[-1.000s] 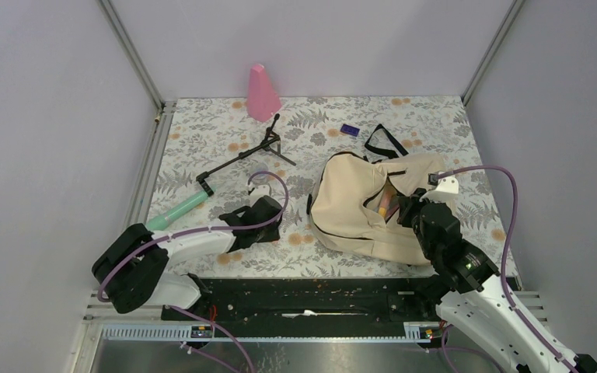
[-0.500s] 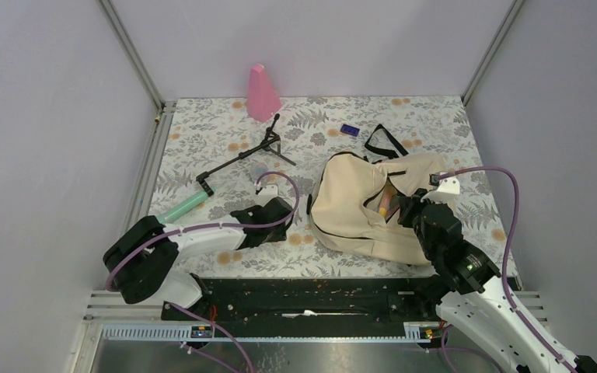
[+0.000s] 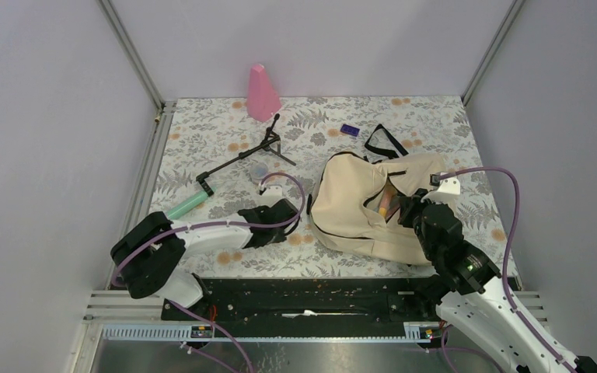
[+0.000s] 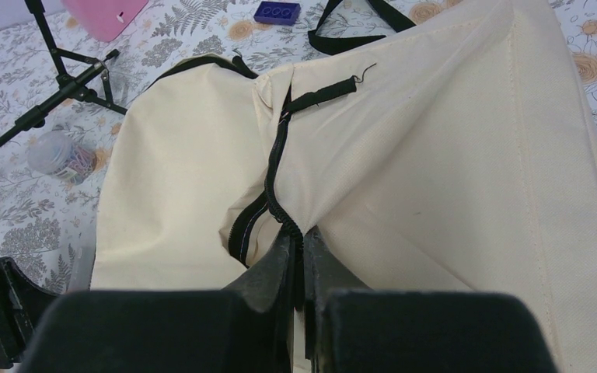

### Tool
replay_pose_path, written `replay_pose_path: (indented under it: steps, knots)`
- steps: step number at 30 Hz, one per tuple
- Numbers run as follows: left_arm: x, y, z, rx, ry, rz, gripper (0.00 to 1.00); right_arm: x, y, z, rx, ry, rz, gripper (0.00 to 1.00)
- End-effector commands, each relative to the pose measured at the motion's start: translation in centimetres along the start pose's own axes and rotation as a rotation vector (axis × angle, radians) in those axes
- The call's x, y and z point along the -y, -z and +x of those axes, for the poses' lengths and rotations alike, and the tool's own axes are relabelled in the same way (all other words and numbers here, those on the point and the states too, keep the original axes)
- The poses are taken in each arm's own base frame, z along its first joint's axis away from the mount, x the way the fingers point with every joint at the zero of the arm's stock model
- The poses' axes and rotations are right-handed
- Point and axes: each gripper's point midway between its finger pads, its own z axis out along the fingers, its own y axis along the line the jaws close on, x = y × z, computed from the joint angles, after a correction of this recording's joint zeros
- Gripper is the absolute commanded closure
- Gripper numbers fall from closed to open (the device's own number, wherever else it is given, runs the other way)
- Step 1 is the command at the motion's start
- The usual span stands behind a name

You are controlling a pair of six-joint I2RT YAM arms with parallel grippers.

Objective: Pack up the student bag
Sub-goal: Pick up the stationery from the center of the board.

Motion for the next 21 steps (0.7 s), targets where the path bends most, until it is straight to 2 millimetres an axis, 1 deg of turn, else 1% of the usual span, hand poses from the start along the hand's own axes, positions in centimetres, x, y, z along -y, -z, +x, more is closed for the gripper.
replay_pose_path:
  steps: [1,5,9,11,13,17,18,21]
  knots:
    - [-2.3,0.5,2.4,-0.060,-0.041,-0.074,0.79,-1.0,0.4,-3.2,0.108,-0.079,-0.034,1.00]
    - [-0.7,2.3,0.3,0.037,-0.016,0.007,0.85,-1.0,0.5,-3.3,0.111,-0.081,-0.033,1.00]
    - [1.8,5.4,-1.9,0.138,-0.032,0.143,0.87,-1.0,0.5,-3.4,0.113,-0.078,-0.037,1.00]
    - [3.7,7.5,-3.0,0.181,-0.050,0.241,0.87,-1.2,0.6,-3.6,0.116,-0.075,-0.046,1.00]
    - [6.0,9.9,-4.3,0.229,-0.064,0.362,0.87,-1.4,0.8,-3.9,0.118,-0.073,-0.056,1.00]
    - [10.6,14.3,-6.0,0.285,-0.117,0.596,0.87,-1.9,1.0,-4.4,0.121,-0.066,-0.080,1.00]
    - [11.8,15.2,-6.3,0.293,-0.143,0.639,0.86,-1.9,1.0,-4.4,0.120,-0.064,-0.082,1.00]
    - [15.5,16.7,-6.2,0.275,-0.238,0.748,0.87,-2.2,1.1,-4.4,0.115,-0.072,-0.094,1.00]
